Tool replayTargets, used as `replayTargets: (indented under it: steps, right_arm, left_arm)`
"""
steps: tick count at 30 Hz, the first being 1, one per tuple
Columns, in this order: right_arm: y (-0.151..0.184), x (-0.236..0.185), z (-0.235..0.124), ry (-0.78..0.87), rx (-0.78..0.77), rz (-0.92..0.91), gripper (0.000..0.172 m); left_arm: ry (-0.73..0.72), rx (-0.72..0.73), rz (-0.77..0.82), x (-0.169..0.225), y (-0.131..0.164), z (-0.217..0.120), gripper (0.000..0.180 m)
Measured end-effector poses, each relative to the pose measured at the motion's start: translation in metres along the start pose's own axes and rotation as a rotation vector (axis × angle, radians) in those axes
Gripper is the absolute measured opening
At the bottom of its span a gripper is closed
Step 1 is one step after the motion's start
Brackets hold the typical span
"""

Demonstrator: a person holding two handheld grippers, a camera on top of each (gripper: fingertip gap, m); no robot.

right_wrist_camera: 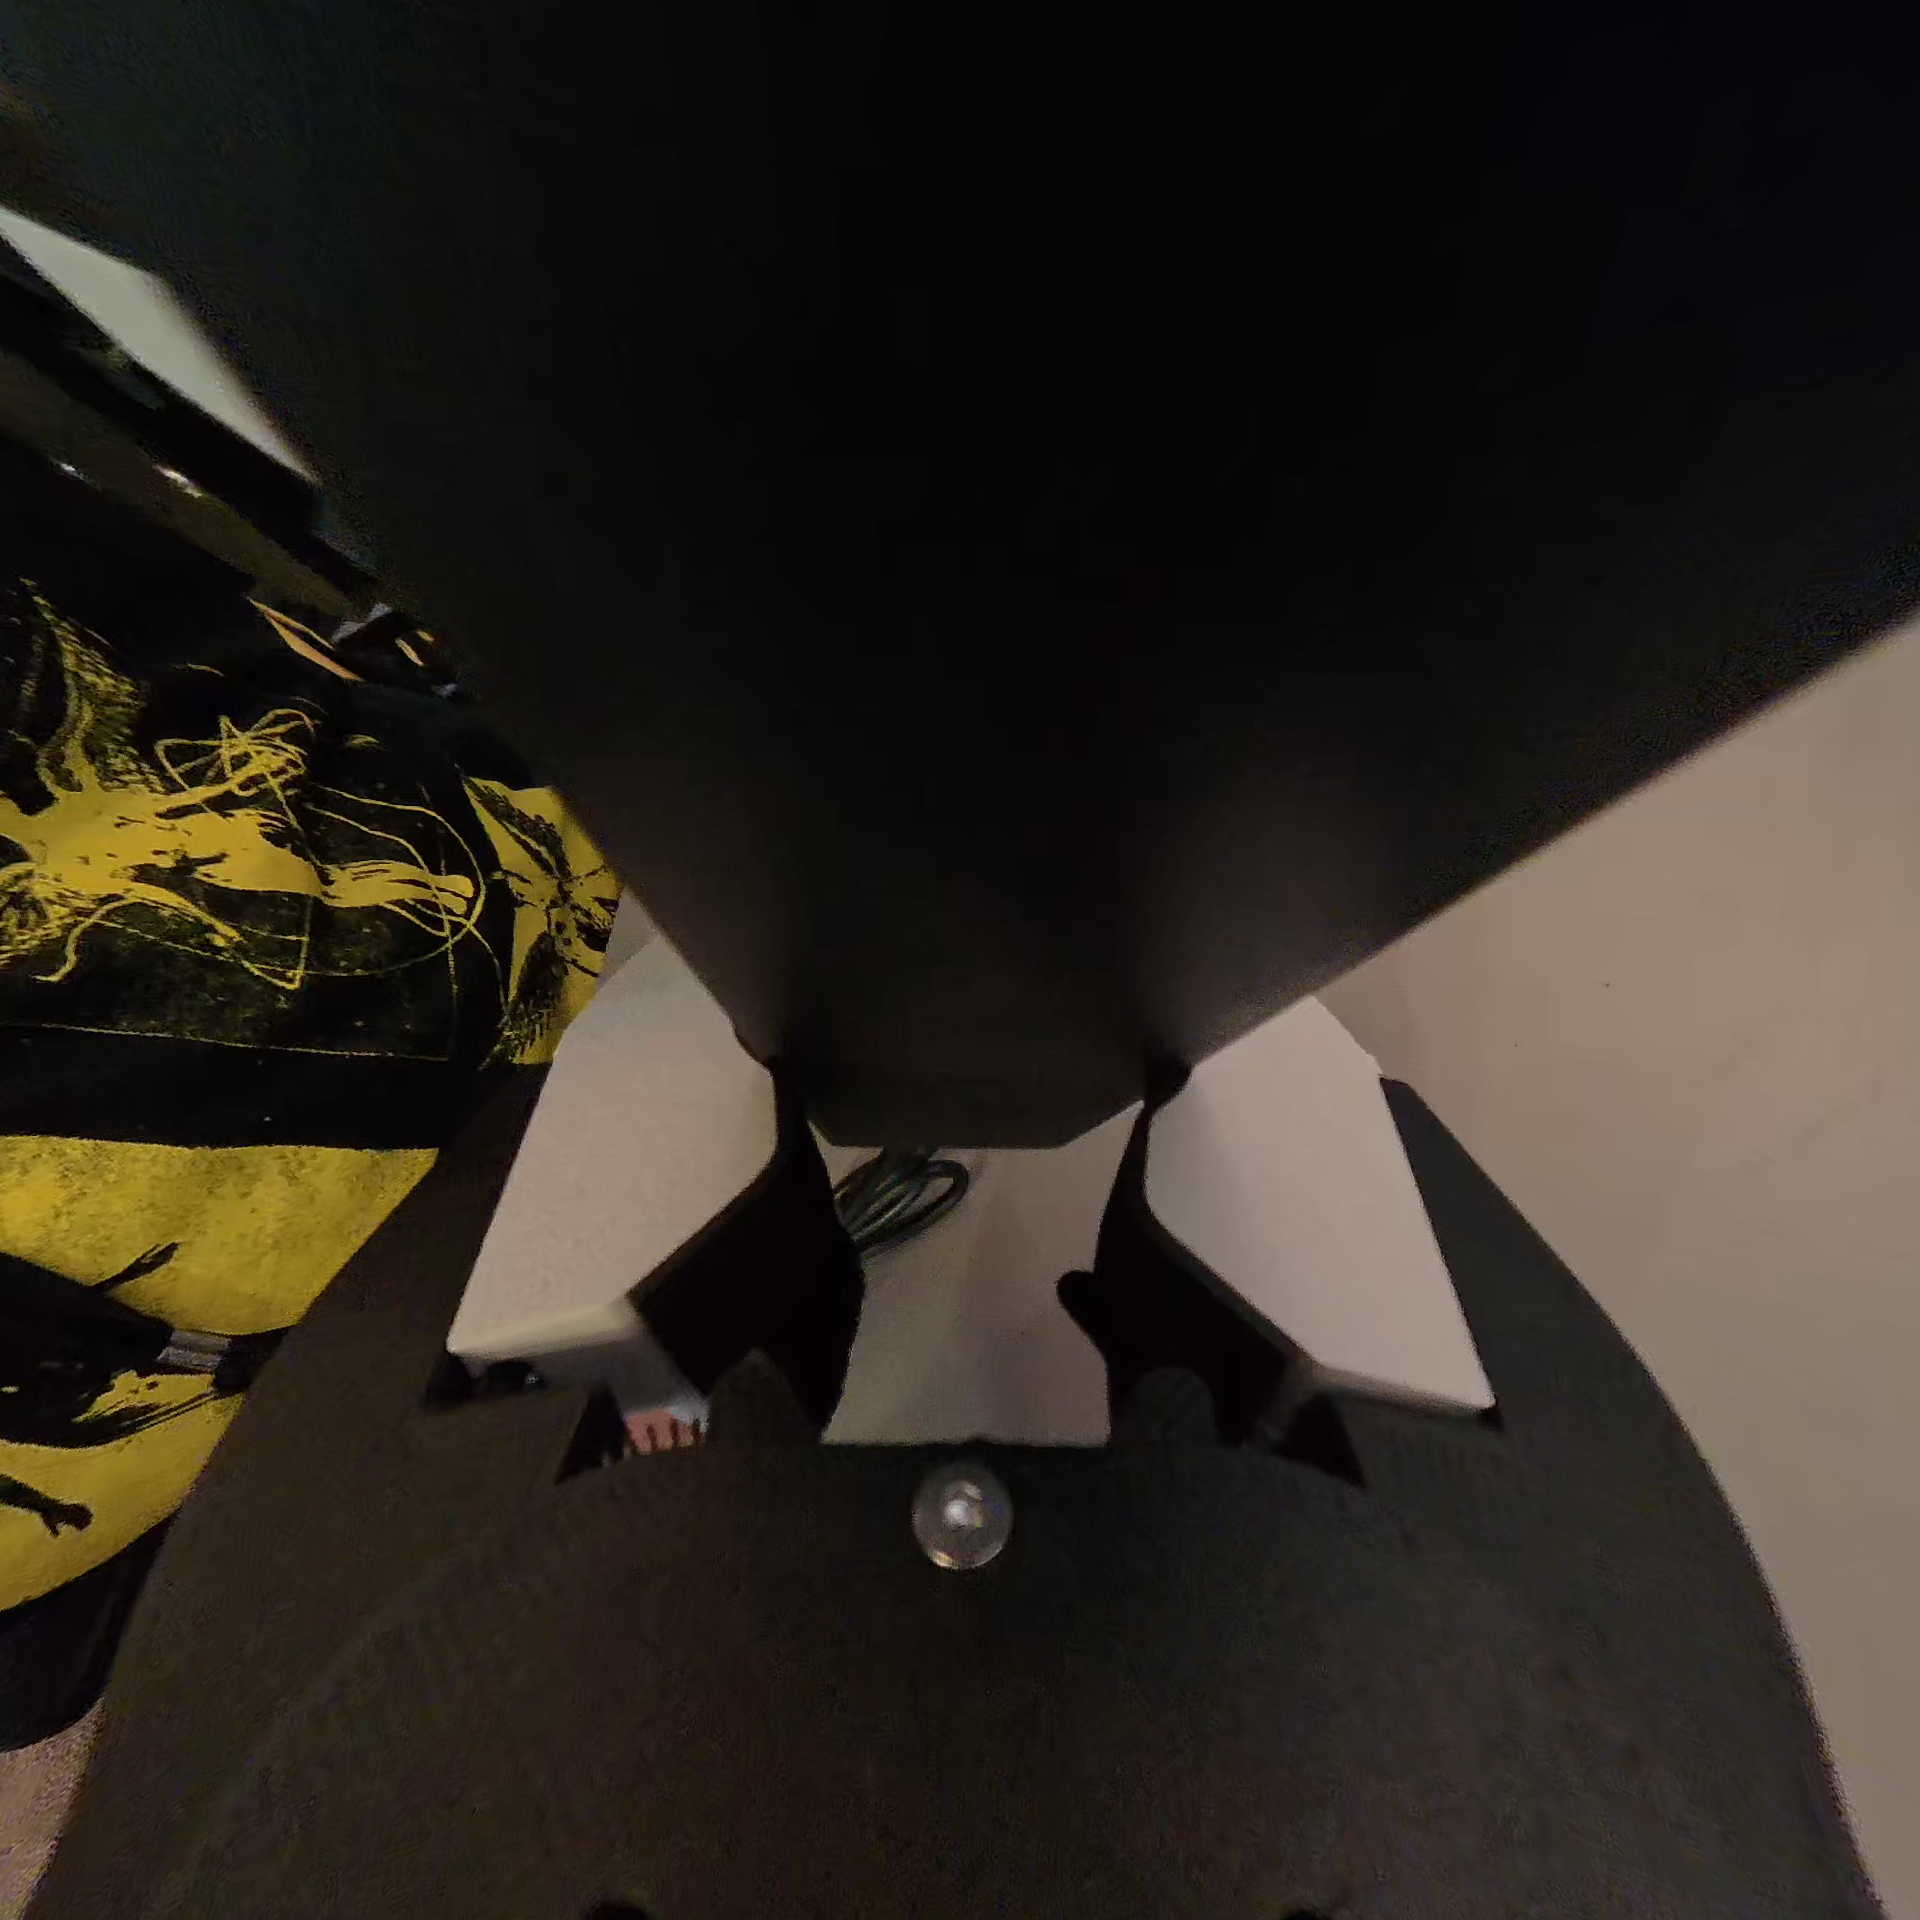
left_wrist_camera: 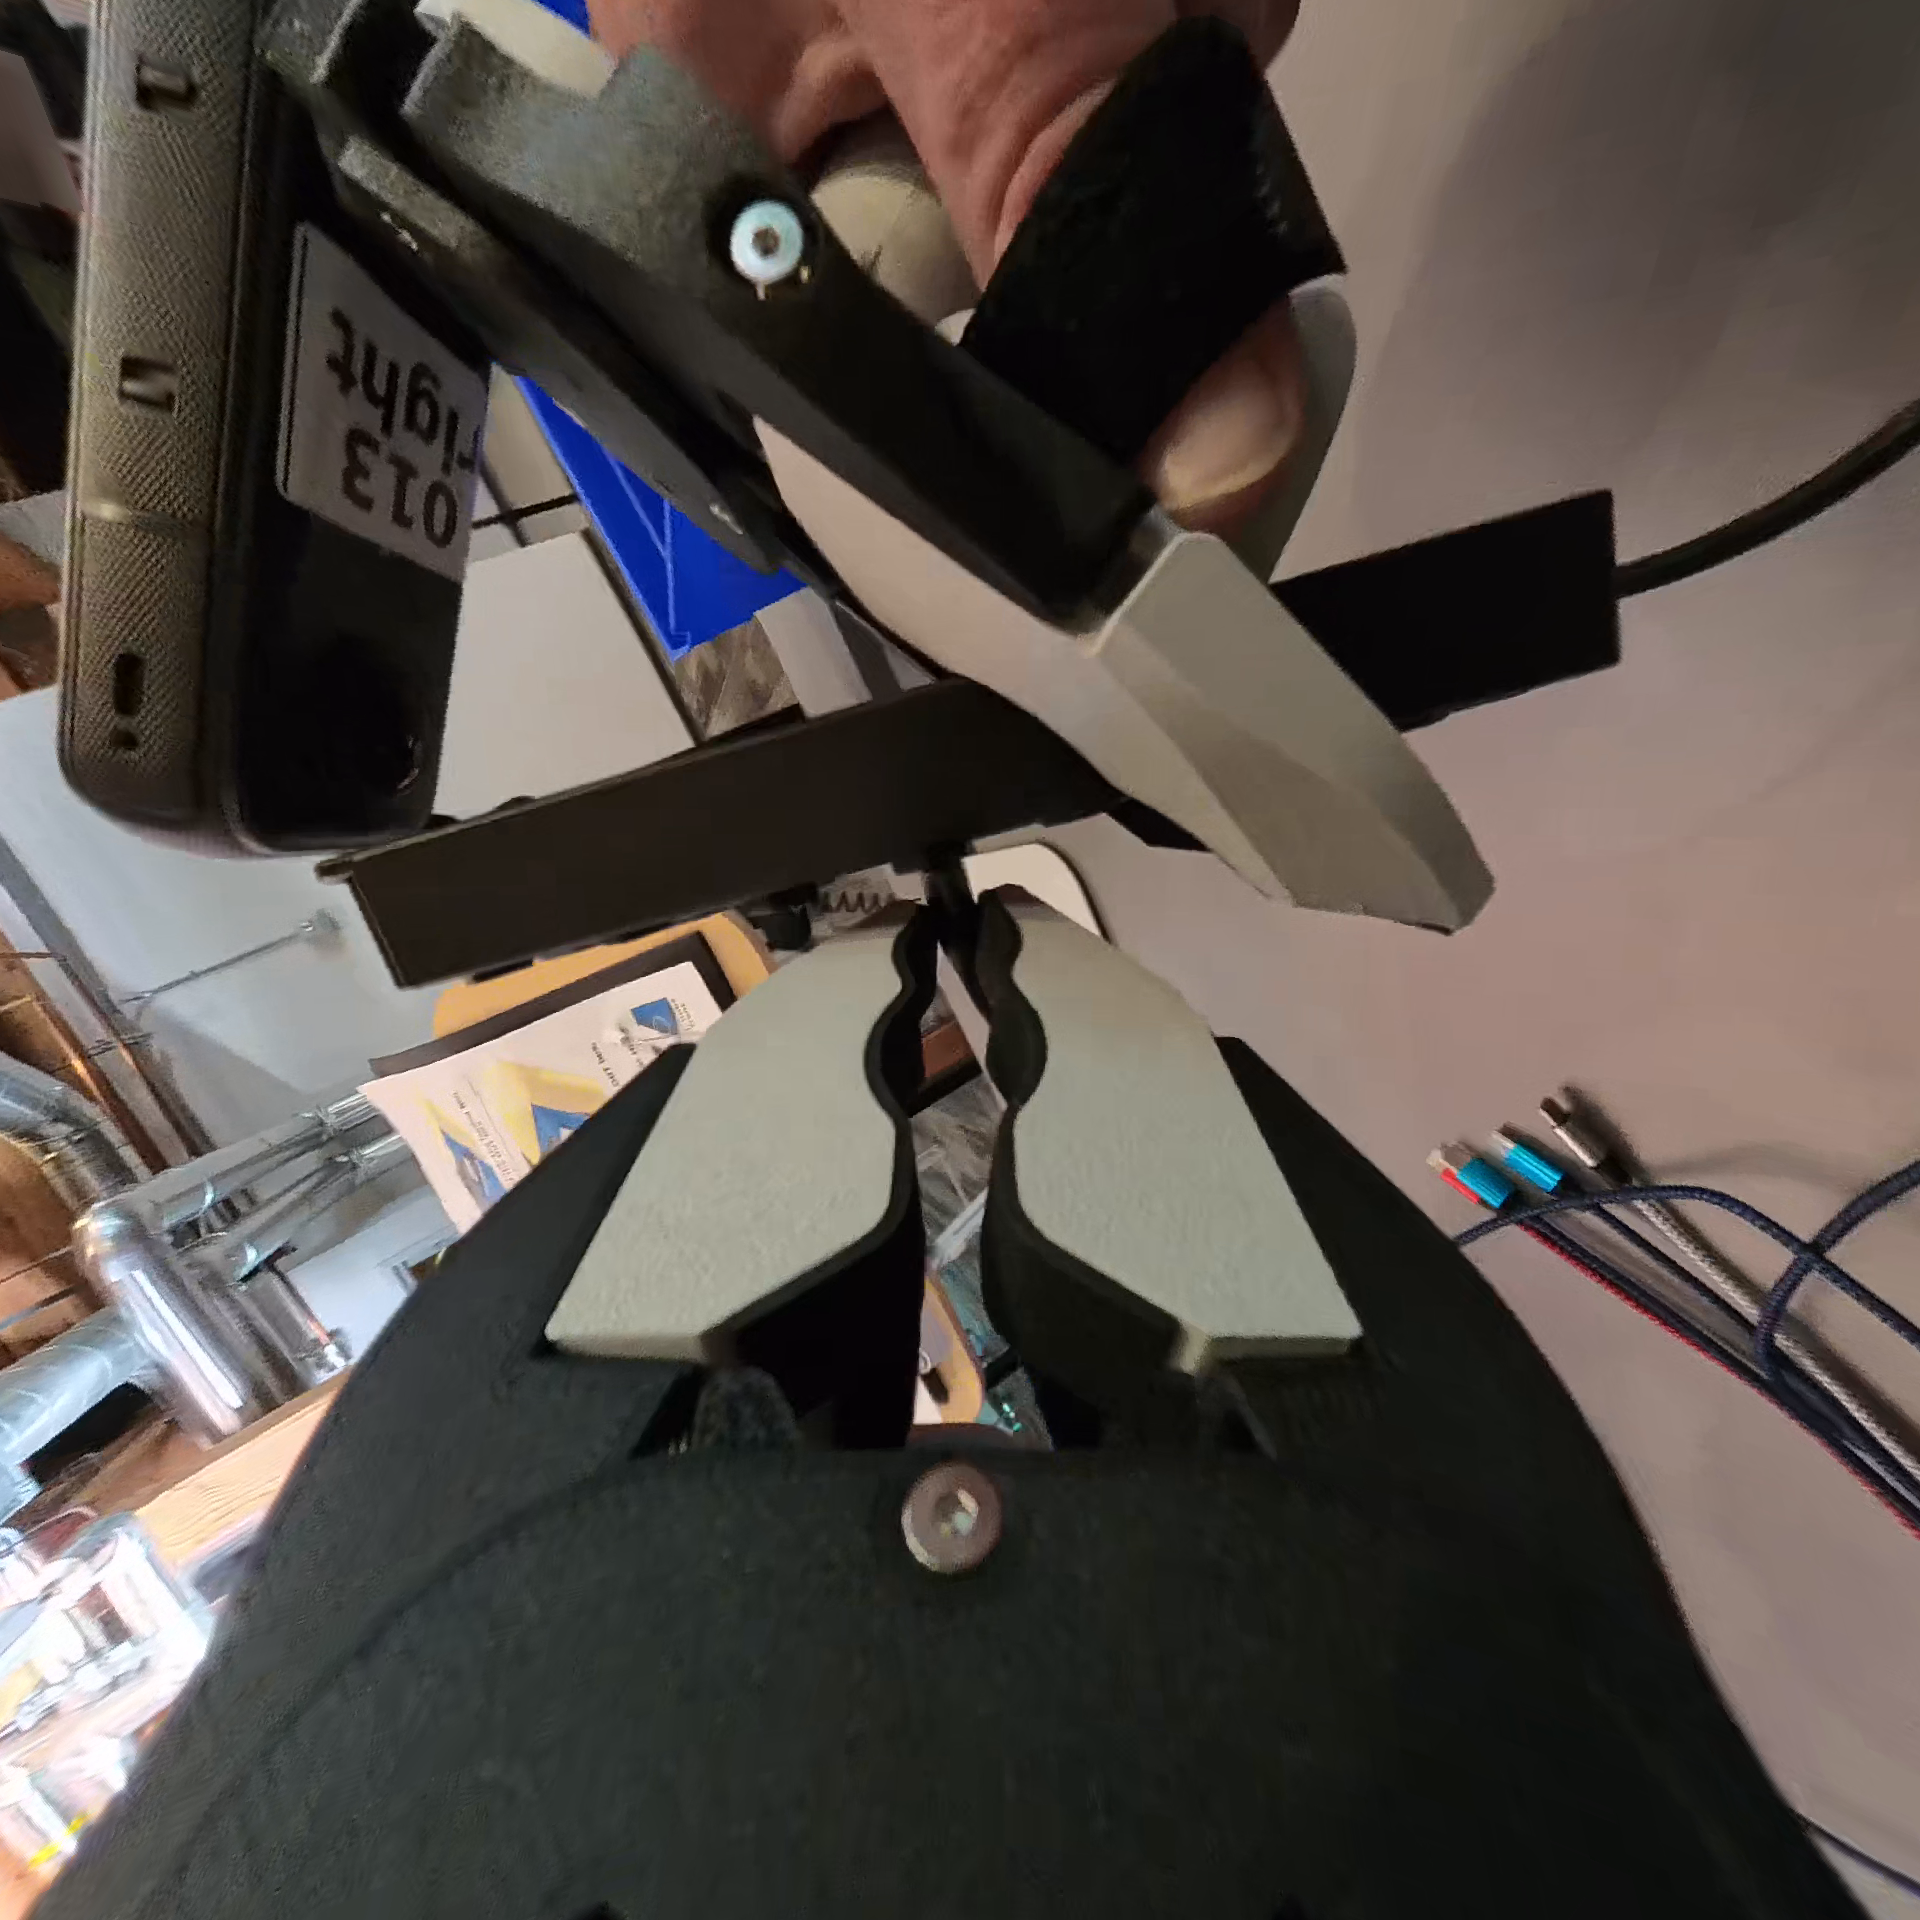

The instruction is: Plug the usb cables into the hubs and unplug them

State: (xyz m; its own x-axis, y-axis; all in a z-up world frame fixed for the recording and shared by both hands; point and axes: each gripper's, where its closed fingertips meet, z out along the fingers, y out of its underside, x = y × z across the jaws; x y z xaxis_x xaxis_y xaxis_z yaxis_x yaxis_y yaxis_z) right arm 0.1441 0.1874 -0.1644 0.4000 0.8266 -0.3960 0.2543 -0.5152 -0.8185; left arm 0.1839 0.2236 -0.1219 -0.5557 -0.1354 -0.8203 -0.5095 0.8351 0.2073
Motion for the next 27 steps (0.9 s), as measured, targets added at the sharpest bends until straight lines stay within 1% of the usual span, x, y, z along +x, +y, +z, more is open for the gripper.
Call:
replayTargets:
  steps: [2, 4, 7, 9, 10, 11, 12, 14, 16, 18, 22, 24, 27]
  right_arm:
    - [0.001, 0.001, 0.001, 0.006, -0.012, 0.0, 0.064]
    - [0.0, 0.002, 0.002, -0.001, 0.009, 0.0, 0.064]
    - [-0.007, 0.0, -0.001, -0.02, 0.062, -0.001, 0.064]
    - [-0.014, -0.001, -0.004, -0.044, 0.104, 0.0, 0.064]
    - [-0.014, 0.001, -0.006, -0.043, 0.115, 0.004, 0.064]
    - [-0.012, 0.005, -0.009, -0.038, 0.125, 0.013, 0.064]
    - [-0.01, 0.008, -0.011, -0.039, 0.14, 0.021, 0.064]
    - [-0.008, 0.015, -0.017, -0.032, 0.166, 0.042, 0.064]
    - [-0.007, 0.019, -0.024, -0.016, 0.187, 0.048, 0.064]
    - [-0.008, 0.021, -0.032, -0.005, 0.211, 0.047, 0.064]
    - [-0.006, 0.025, -0.043, 0.019, 0.236, 0.046, 0.064]
    - [-0.005, 0.026, -0.045, 0.02, 0.249, 0.048, 0.064]
    - [-0.001, 0.027, -0.043, 0.019, 0.248, 0.054, 0.064]
  left_arm:
    - [0.023, 0.012, -0.049, 0.003, -0.001, 0.001, 0.006]
    - [-0.006, 0.004, -0.037, 0.001, 0.0, 0.002, 0.007]
    - [0.018, 0.042, -0.107, -0.006, 0.002, -0.001, 0.007]
    - [0.054, 0.069, -0.201, -0.011, 0.005, -0.004, 0.009]
    - [0.028, 0.059, -0.23, -0.016, 0.011, -0.005, 0.021]
    - [-0.003, 0.049, -0.249, -0.022, 0.02, -0.008, 0.037]
    - [-0.005, 0.064, -0.293, -0.024, 0.025, -0.013, 0.044]
    - [0.004, 0.073, -0.41, -0.026, 0.042, -0.025, 0.042]
    - [-0.01, 0.045, -0.487, -0.023, 0.067, -0.036, 0.041]
    - [0.021, 0.004, -0.552, -0.006, 0.092, -0.045, 0.04]
    - [0.161, -0.072, -0.665, 0.054, 0.126, -0.048, 0.034]
    - [0.215, -0.109, -0.682, 0.084, 0.135, -0.046, 0.035]
    - [0.254, -0.224, -0.697, 0.122, 0.168, -0.048, 0.04]
